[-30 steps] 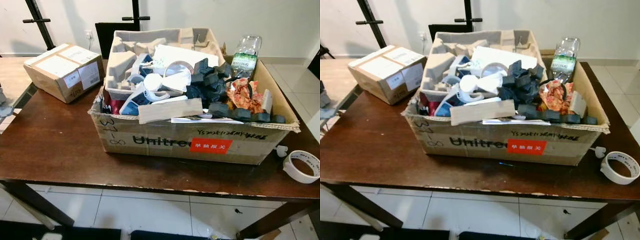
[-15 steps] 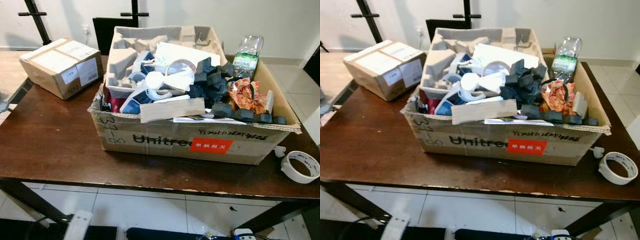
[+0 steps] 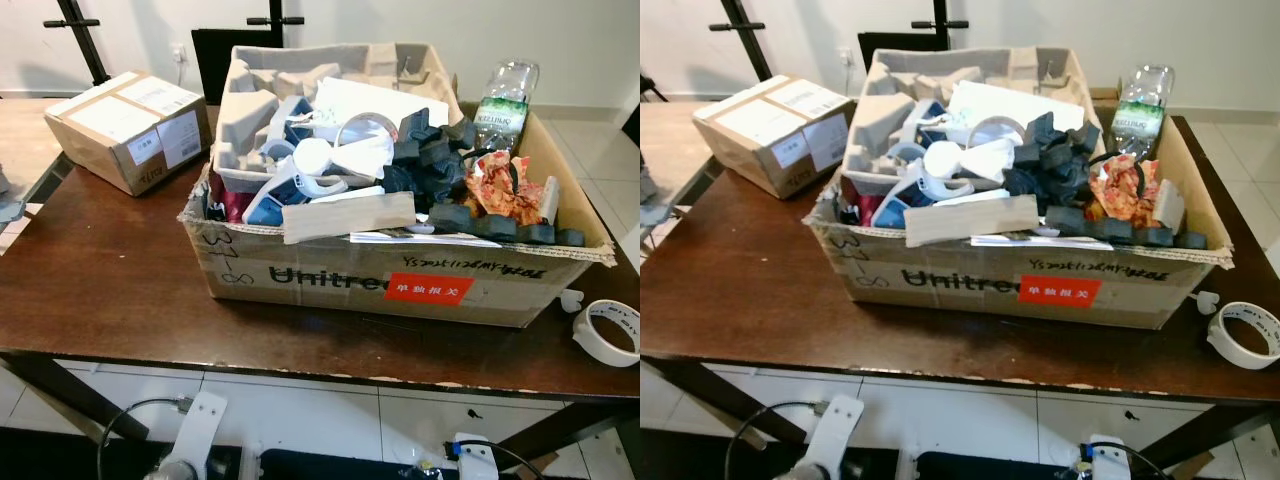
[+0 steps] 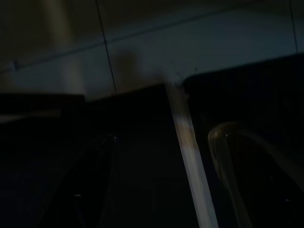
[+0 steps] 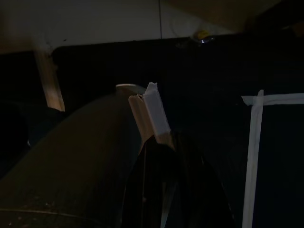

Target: Picking trash to rubbish bin

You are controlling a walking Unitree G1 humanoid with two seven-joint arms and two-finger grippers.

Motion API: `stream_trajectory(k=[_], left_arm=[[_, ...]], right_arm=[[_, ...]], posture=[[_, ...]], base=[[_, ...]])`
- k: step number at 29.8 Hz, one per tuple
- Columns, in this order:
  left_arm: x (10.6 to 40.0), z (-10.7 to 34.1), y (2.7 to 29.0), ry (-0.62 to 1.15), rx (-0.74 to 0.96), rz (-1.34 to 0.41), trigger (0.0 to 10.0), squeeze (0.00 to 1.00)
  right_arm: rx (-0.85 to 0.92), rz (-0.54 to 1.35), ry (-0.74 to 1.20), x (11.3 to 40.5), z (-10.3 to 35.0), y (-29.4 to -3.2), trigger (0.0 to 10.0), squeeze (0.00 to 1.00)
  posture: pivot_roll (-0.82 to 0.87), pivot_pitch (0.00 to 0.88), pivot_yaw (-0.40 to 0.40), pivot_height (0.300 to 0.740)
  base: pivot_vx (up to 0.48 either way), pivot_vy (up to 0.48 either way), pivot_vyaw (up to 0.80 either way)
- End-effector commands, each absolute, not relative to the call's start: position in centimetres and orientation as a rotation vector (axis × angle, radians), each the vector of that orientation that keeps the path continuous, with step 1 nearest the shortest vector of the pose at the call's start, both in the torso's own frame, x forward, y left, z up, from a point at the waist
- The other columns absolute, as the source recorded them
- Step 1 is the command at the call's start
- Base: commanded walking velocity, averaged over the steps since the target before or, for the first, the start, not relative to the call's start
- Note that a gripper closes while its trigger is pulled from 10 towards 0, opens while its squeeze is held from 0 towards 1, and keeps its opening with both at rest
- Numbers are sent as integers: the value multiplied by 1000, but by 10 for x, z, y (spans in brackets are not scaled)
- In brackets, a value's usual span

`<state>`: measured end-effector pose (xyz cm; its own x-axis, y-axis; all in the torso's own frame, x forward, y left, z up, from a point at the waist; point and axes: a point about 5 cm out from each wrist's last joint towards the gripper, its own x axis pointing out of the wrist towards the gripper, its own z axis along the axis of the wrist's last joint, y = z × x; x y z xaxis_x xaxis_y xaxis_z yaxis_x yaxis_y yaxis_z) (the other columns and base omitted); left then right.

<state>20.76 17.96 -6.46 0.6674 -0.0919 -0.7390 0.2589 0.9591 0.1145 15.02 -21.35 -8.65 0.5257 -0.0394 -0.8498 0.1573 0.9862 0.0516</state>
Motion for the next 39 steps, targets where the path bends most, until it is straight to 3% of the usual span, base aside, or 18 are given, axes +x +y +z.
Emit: stream_trajectory(k=[1,6,10,12,19,23,27,39], left_arm=[[201,-70,181,858,174,-155,10000,0],[199,-72,178,893,138,-163,10000,0],[192,-74,196,899,86,-28,10000,0],[174,-78,221,925,104,97,10000,0],[159,-80,237,914,63,281,10000,0],[158,-81,233,917,90,248,10000,0],[170,-78,229,918,203,89,10000,0],[170,-86,215,1083,221,-84,10000,0]], right_arm=[[140,-77,1066,145,-94,-196,10000,0],[148,-74,1056,152,-93,-190,10000,0],[150,-82,1052,154,-93,-192,10000,0],[151,-111,1052,154,-93,-197,10000,0],[180,-176,1049,151,-94,-202,10000,0],[180,-169,1057,149,-96,-200,10000,0],[167,-145,1064,147,-96,-200,10000,0],[118,-130,1101,140,-98,-205,10000,0]], posture=[[57,145,67,740],[63,124,48,740],[58,112,35,740],[53,108,36,740],[45,96,52,740],[50,94,57,740],[56,95,56,740],[34,107,59,740]], base=[[0,0,0],[0,0,0],[0,0,0],[0,0,0],[0,0,0],[0,0,0],[0,0,0],[0,0,0]])
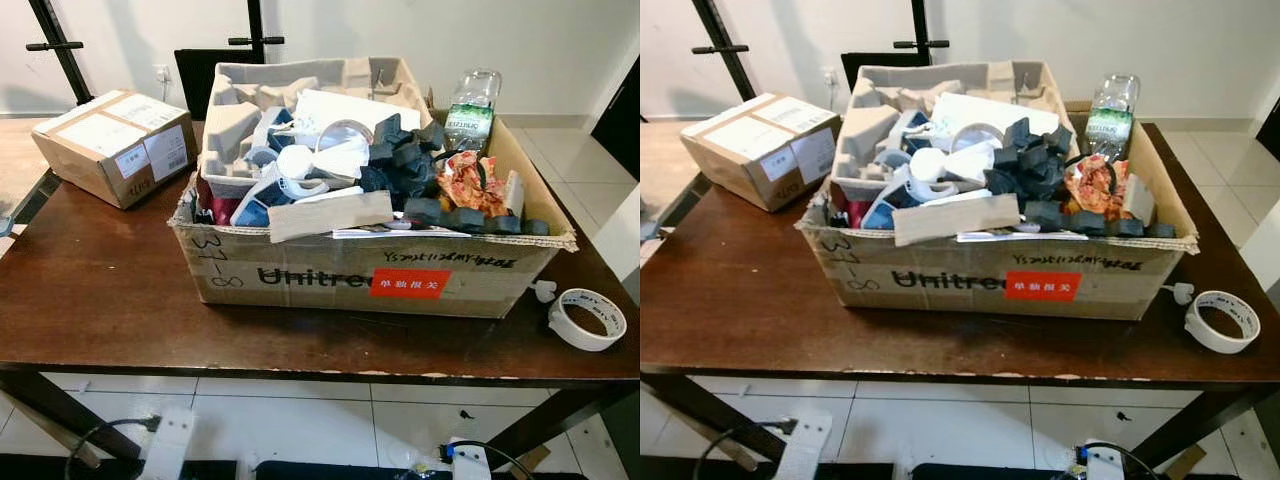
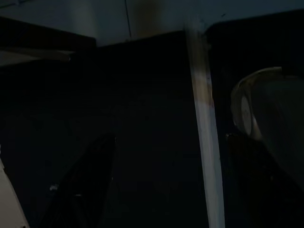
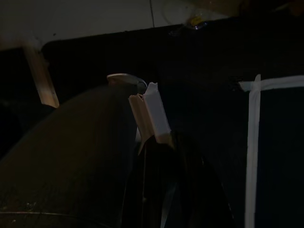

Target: Picking trash to rubbish bin

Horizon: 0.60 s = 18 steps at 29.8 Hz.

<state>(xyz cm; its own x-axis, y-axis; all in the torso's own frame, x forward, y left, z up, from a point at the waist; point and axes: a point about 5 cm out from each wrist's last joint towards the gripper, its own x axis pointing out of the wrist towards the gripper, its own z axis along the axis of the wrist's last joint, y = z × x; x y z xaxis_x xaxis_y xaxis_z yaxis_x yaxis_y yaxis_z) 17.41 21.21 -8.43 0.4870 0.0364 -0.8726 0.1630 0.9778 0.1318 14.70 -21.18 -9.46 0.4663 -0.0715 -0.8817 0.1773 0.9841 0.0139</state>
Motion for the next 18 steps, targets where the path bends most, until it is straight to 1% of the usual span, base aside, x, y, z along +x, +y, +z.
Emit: stream_trajectory(k=[1,7,12,15,18], left_arm=[[170,-86,215,1083,221,-84,10000,0],[173,-86,208,1045,228,-84,10000,4],[174,-86,206,1046,227,-79,10000,0],[174,-86,204,1045,219,-84,10000,0],[173,-87,203,1046,204,-86,10000,0]], right_arm=[[118,-130,1101,140,-98,-205,10000,0],[90,-97,1115,139,-100,-202,10000,0],[81,-84,1108,141,-99,-200,10000,0],[62,-68,1105,141,-99,-200,10000,0],[45,-37,1099,143,-98,-200,10000,0]], posture=[[34,107,59,740],[32,103,59,740],[29,95,60,740],[28,92,60,740],[27,87,58,740]], base=[[0,0,0],[0,0,0],[0,0,-800],[0,0,-631],[0,0,0]])
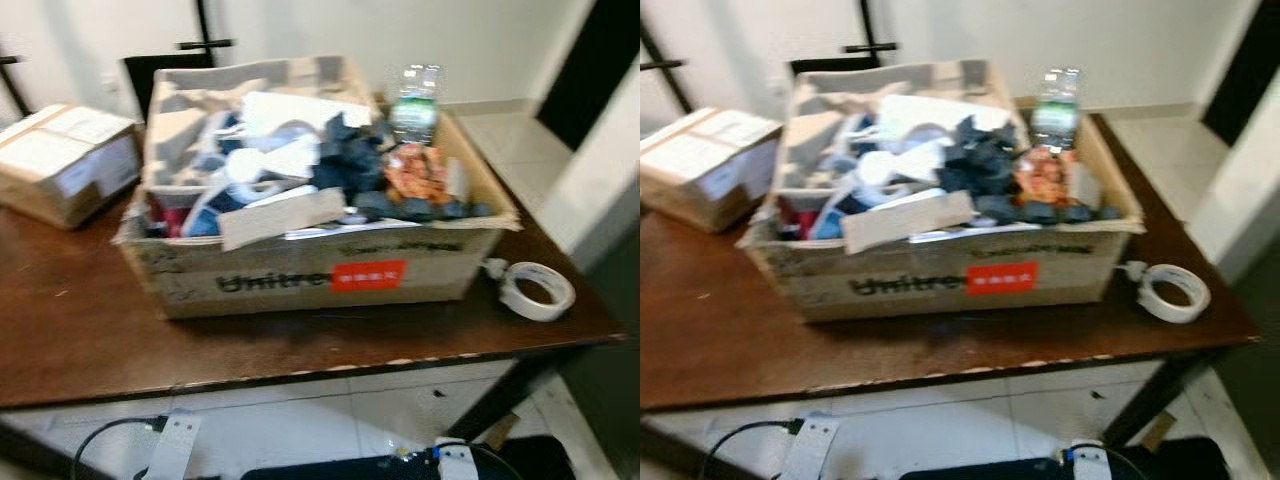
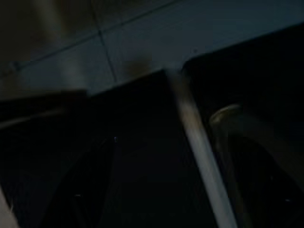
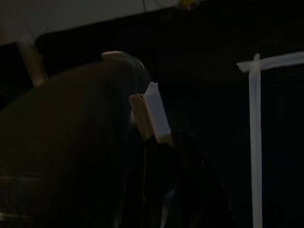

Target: Picking trash to rubbish bin

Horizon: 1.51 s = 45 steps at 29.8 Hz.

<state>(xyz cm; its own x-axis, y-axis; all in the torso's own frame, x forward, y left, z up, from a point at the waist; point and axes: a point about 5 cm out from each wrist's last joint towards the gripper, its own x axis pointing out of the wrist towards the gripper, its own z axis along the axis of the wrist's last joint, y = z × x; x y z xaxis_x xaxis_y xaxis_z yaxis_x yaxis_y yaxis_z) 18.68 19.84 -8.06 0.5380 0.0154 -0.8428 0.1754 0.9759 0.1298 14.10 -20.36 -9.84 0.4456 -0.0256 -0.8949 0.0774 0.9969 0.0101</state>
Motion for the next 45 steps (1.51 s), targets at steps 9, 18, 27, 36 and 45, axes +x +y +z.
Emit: stream_trajectory(k=[9,18,27,36,45], left_arm=[[171,-89,200,1057,175,-66,10000,0],[166,-90,201,1070,139,-51,10000,4],[164,-91,201,1072,108,-35,10000,8],[165,-91,201,1070,100,-31,10000,4],[168,-90,200,1083,131,-71,10000,0]], right_arm=[[21,-9,1107,144,-98,-200,10000,0],[26,-8,1110,143,-99,-199,10000,0],[19,-3,1110,144,-98,-199,10000,0],[17,-2,1111,144,-98,-200,10000,0],[21,1,1107,146,-97,-201,10000,0]], posture=[[37,99,37,740],[46,119,30,740],[46,129,29,740],[47,137,31,740],[45,142,29,740]], base=[[0,0,0],[-27,0,0],[-316,0,0],[-323,0,0],[0,0,0]])
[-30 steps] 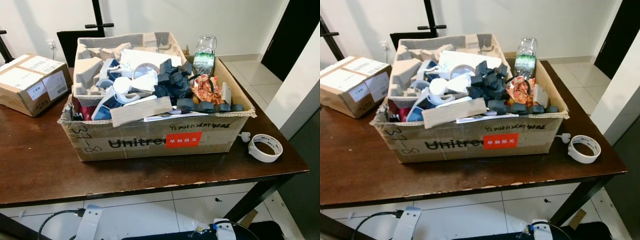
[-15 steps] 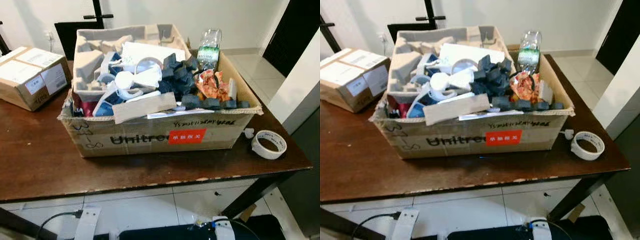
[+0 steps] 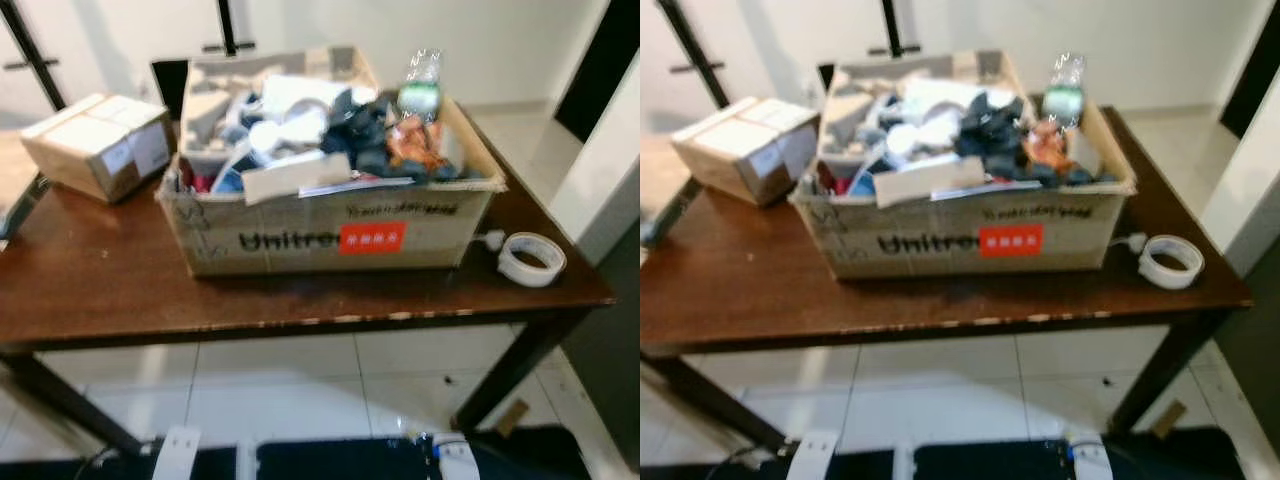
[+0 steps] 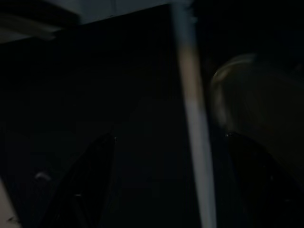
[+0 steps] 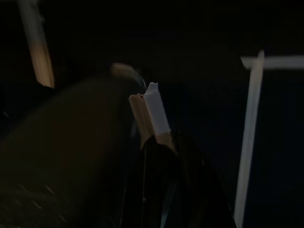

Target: Picking trash to rubbish bin

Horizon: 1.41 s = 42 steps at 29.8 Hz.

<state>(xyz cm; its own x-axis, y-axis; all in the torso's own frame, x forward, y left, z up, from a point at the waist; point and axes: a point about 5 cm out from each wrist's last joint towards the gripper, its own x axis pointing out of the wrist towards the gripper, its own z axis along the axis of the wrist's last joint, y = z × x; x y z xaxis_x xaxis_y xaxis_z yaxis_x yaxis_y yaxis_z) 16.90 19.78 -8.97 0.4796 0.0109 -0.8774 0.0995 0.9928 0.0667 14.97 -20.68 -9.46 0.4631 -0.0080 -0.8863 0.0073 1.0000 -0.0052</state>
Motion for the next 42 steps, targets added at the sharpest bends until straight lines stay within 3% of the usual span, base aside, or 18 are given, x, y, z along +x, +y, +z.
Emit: stream_trajectory(k=[1,9,11,12,28,33,36,42], left_arm=[[169,-90,200,1086,139,-76,10000,0],[168,-90,200,1099,155,-74,10000,122],[168,-90,201,1092,137,-47,10000,82],[169,-89,202,1084,132,-28,10000,0],[191,-79,199,965,93,-2,10000,0],[199,-72,199,901,104,-101,10000,0],[219,-49,203,741,121,-235,10000,0],[230,-3,202,578,131,-409,10000,0]], right_arm=[[21,1,1106,146,-97,-201,10000,0],[20,3,1103,147,-97,-203,10000,0],[19,5,1102,148,-96,-203,10000,0],[18,7,1101,148,-96,-203,10000,0],[17,15,1077,157,-93,-199,10000,0],[18,41,971,175,-83,-201,10000,0],[44,136,820,193,-67,-208,10000,0],[-30,397,716,199,-40,-217,10000,0]], posture=[[45,142,29,740],[43,145,26,740],[43,145,25,740],[43,146,24,740],[51,135,24,740],[56,122,32,740],[54,116,33,740],[48,117,42,740]], base=[[0,0,0],[0,-240,0],[0,-240,0],[0,0,0],[0,0,0],[0,0,0],[0,0,0],[0,0,0]])
